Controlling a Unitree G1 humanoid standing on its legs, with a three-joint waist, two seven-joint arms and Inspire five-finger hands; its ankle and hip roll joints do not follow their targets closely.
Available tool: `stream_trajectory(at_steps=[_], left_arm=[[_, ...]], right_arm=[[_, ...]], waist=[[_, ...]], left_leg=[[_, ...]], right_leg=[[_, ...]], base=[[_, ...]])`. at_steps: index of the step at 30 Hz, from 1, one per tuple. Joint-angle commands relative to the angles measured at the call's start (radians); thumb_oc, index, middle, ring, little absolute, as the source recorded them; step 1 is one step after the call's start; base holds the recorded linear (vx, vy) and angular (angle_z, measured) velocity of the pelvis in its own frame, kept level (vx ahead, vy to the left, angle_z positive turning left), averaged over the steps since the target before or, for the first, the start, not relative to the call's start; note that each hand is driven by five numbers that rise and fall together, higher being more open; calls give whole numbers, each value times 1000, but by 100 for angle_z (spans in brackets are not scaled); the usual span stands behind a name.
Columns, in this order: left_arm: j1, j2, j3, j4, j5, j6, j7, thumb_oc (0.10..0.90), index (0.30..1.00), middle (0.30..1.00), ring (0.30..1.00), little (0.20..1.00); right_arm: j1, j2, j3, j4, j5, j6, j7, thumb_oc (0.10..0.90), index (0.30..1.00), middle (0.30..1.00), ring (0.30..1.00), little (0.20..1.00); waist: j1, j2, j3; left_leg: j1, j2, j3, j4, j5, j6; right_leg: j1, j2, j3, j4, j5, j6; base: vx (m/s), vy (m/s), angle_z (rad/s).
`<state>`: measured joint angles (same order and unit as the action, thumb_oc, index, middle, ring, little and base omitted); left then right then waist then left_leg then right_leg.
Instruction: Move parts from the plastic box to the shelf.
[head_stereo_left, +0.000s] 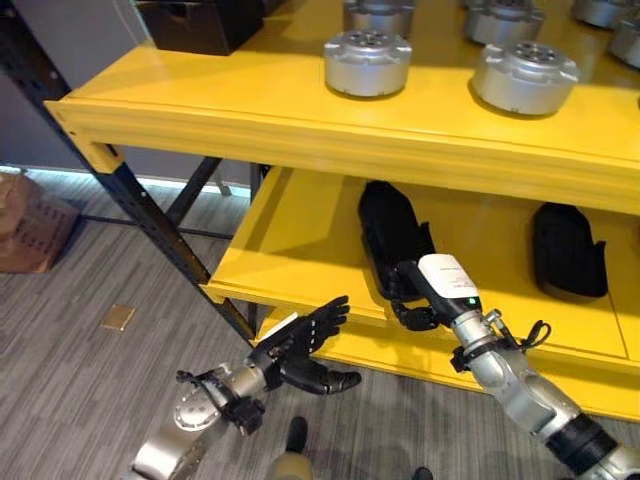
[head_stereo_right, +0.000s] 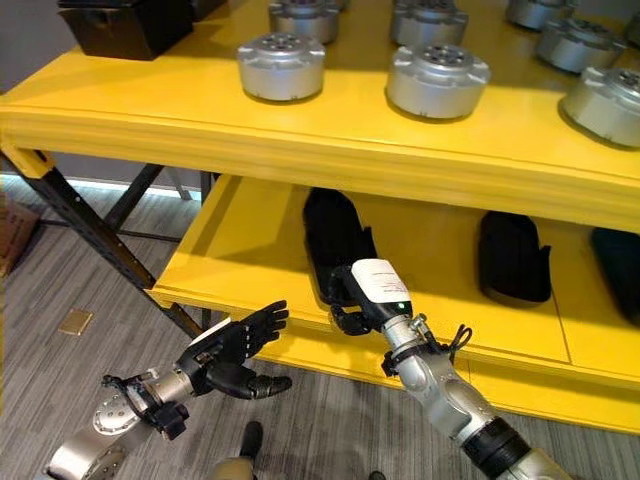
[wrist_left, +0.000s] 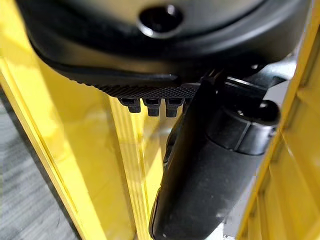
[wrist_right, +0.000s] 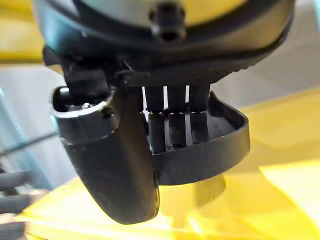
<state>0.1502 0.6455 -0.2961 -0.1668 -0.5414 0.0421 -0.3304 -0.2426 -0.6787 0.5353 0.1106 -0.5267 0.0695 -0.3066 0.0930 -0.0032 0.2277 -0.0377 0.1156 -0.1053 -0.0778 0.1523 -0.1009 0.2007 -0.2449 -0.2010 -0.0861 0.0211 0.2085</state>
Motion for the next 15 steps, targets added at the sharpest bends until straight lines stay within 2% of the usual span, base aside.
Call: stream_trajectory(at_steps=[1, 5, 8, 10, 12, 15], left_arm=[[-37, -10, 53, -57, 4, -149, -3, 900, 1000, 1000, 1000, 1000], [-39, -18, 78, -49, 15, -217, 41, 900, 1000, 1000, 1000, 1000], [-44, -32, 96, -54, 14, -229, 33, 900, 1000, 1000, 1000, 1000], [-39, -36, 110, -64, 22, -233, 27, 900, 1000, 1000, 1000, 1000], [-44, -36, 116, -65, 50, -264, 48, 900, 1000, 1000, 1000, 1000], [-50, -36, 120, -63, 54, -277, 55, 900, 1000, 1000, 1000, 1000]], right_arm=[[-181, -9, -57, -16, 2, -19, -71, 400, 300, 300, 300, 300], [-208, 32, -51, 83, -13, 41, -88, 400, 300, 300, 300, 300], [-219, 51, -75, 173, -7, 64, -103, 400, 300, 300, 300, 300], [-232, 55, -83, 216, 45, 84, -67, 400, 300, 300, 300, 300], [-245, 65, -82, 253, 73, 91, -59, 400, 300, 300, 300, 300], [-256, 75, -78, 275, 81, 106, -51, 400, 300, 300, 300, 300]], waist=[[5, 0, -67], [24, -3, -61], [41, -6, -50], [51, -7, -44], [58, -9, -38], [62, -11, -36]], left_leg=[[97, 34, 143, -9, -135, 36], [93, 33, 141, -9, -133, 38], [85, 29, 138, -9, -134, 39], [82, 25, 132, -9, -135, 39], [80, 25, 130, -9, -134, 39], [79, 25, 129, -9, -133, 40]], right_leg=[[-54, 36, -35, 25, -24, -59], [-55, 24, -49, 17, -10, -52], [-58, 20, -61, 11, -2, -49], [-58, 20, -66, 8, 2, -47], [-58, 18, -70, 7, 6, -46], [-57, 16, -72, 7, 7, -45]], base=[[43, 12, 4], [21, 6, 0], [15, -13, 10], [30, -10, 3], [36, -6, 4], [30, -17, 6]])
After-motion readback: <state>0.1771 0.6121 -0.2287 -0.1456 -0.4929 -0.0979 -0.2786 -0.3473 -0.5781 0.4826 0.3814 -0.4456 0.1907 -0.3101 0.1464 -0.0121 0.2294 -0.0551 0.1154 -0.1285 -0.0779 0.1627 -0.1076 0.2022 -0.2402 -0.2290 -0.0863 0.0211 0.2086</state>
